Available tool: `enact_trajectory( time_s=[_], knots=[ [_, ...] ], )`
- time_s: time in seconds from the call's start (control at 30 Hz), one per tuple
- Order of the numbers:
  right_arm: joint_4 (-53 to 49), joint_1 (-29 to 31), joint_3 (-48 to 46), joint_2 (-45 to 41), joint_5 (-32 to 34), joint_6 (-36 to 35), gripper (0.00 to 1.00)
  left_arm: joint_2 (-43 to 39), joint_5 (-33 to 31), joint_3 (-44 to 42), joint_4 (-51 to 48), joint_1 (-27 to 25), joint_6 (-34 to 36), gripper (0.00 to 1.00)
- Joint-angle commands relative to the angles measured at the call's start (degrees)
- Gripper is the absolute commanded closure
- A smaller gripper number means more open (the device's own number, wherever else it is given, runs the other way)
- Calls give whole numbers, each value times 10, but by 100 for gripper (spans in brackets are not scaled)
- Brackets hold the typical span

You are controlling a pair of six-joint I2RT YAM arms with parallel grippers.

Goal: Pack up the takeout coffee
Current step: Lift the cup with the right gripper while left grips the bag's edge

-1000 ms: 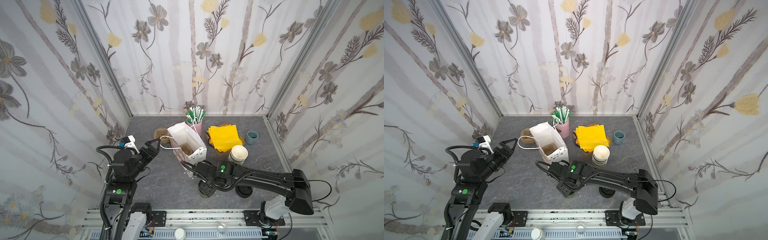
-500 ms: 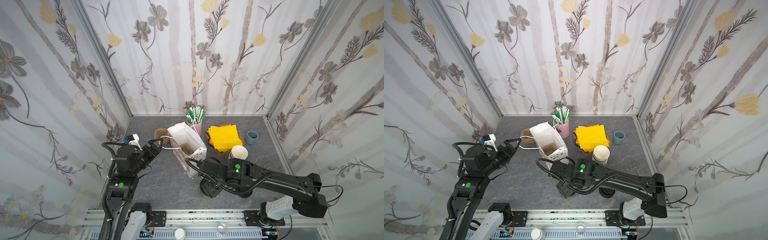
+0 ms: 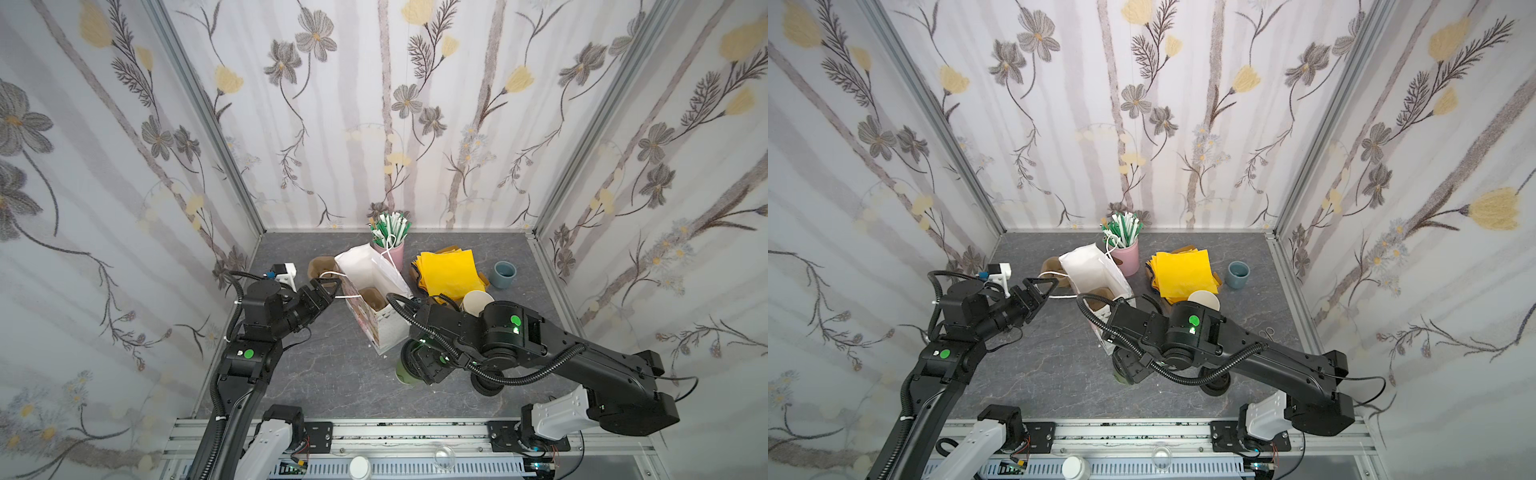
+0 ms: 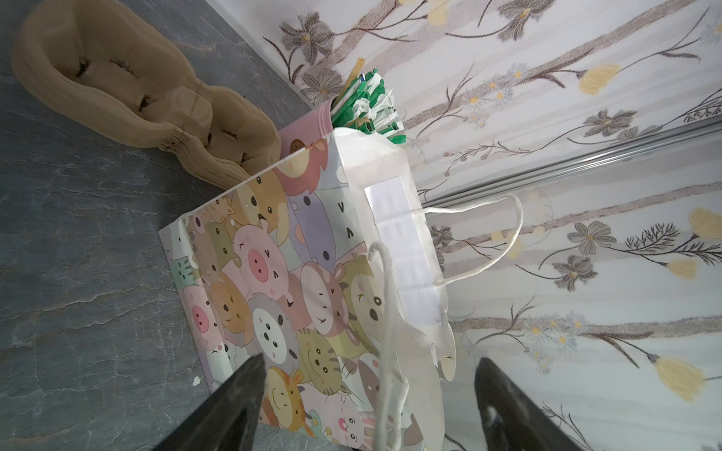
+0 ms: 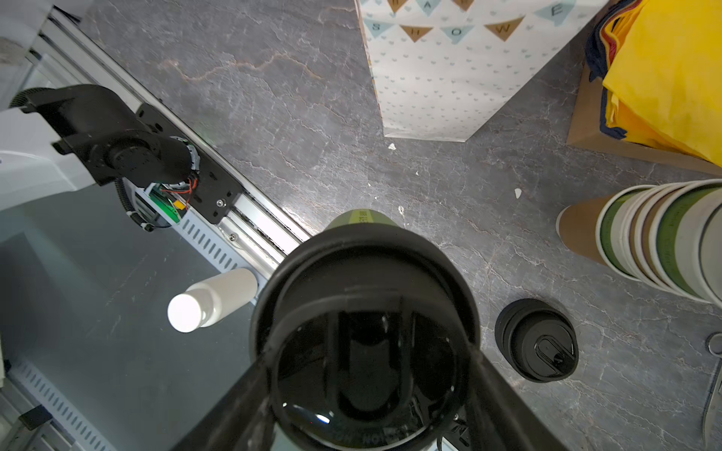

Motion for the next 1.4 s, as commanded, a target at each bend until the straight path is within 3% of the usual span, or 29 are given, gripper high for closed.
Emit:
enact_trajectory(
  time_s=[0.0, 0.37, 0.6, 1.13, 1.37],
  knots=[
    [-2, -1, 25, -2, 22, 7, 33, 8, -3, 11, 26, -13, 10, 24],
    [-2, -31, 108, -16, 46, -12, 33, 14, 4, 11, 26, -35, 6, 72],
    [-1, -59, 208, 27, 36, -46, 33, -8, 15, 2, 26, -40, -9, 99],
    [30, -92, 281, 55, 10, -78, 34, -53, 96, 13, 26, -47, -47, 100],
    [48, -97, 284, 65, 1, -91, 34, -86, 96, -2, 24, -50, -72, 100]
  ],
)
